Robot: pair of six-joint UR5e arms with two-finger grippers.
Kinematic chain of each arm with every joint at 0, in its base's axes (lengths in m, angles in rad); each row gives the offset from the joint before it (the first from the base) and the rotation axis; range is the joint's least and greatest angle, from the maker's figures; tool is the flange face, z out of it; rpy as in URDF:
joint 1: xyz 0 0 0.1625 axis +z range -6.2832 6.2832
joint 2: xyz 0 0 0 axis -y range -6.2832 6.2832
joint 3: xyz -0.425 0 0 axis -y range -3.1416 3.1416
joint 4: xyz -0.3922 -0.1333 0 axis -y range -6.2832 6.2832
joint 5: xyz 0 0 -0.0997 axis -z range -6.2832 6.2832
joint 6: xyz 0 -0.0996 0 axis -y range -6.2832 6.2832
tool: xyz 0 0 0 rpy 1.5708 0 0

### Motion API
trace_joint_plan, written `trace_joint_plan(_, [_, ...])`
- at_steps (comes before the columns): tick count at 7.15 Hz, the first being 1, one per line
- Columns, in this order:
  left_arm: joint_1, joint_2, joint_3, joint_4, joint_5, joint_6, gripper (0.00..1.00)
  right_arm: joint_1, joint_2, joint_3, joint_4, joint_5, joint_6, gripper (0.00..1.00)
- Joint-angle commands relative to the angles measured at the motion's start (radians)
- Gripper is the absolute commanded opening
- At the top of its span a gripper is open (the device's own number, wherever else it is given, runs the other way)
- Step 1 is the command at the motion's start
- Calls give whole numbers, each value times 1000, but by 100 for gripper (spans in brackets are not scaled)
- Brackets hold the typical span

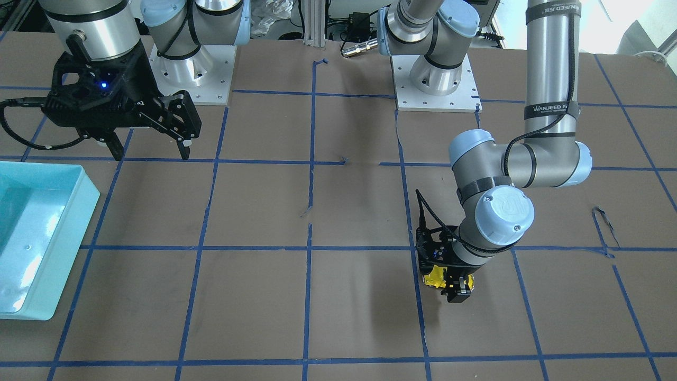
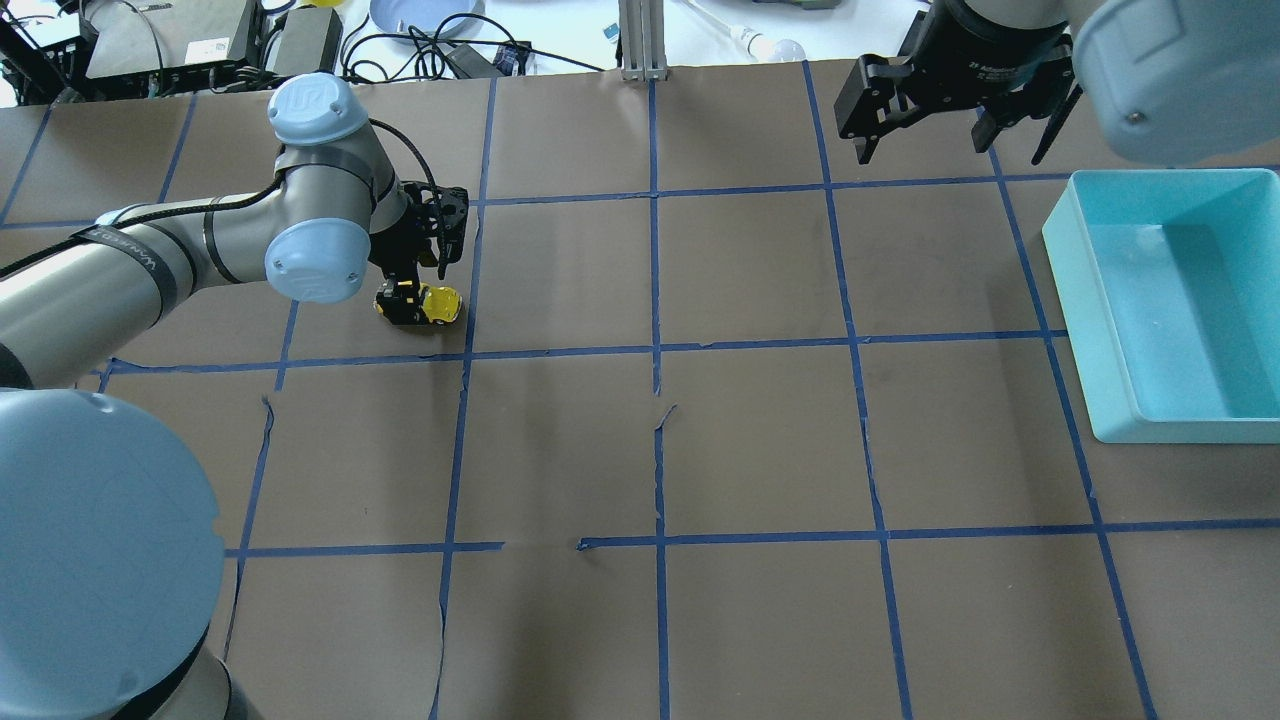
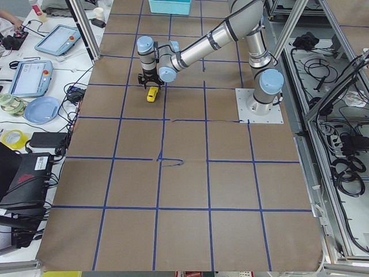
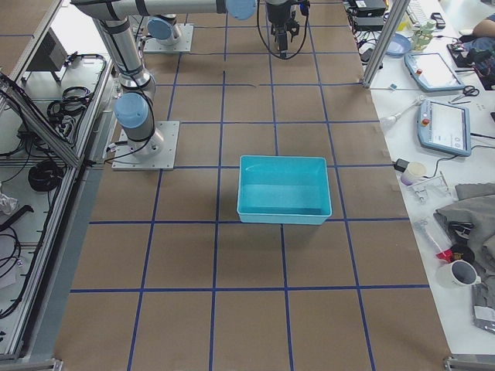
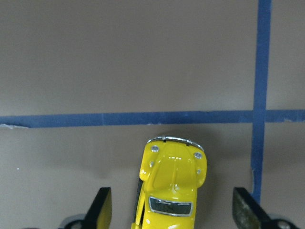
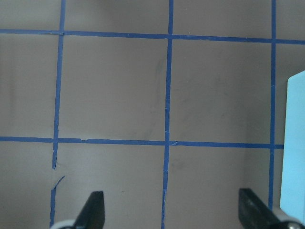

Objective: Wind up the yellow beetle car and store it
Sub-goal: 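Close the left gripper on the yellow car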

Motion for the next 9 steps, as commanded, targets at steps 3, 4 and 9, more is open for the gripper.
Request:
trace_joint_plan(3, [1,-12,-10,18,-2,5,90,0,0,2,-1,0,2,100])
trace_joint_plan(4, [1,-14,-10,20,-2,5,85,0,0,2,-1,0,2,100])
trace_joint_plan(9, [9,-11,-10,27,1,9,77,0,0,3,1,0,0,100])
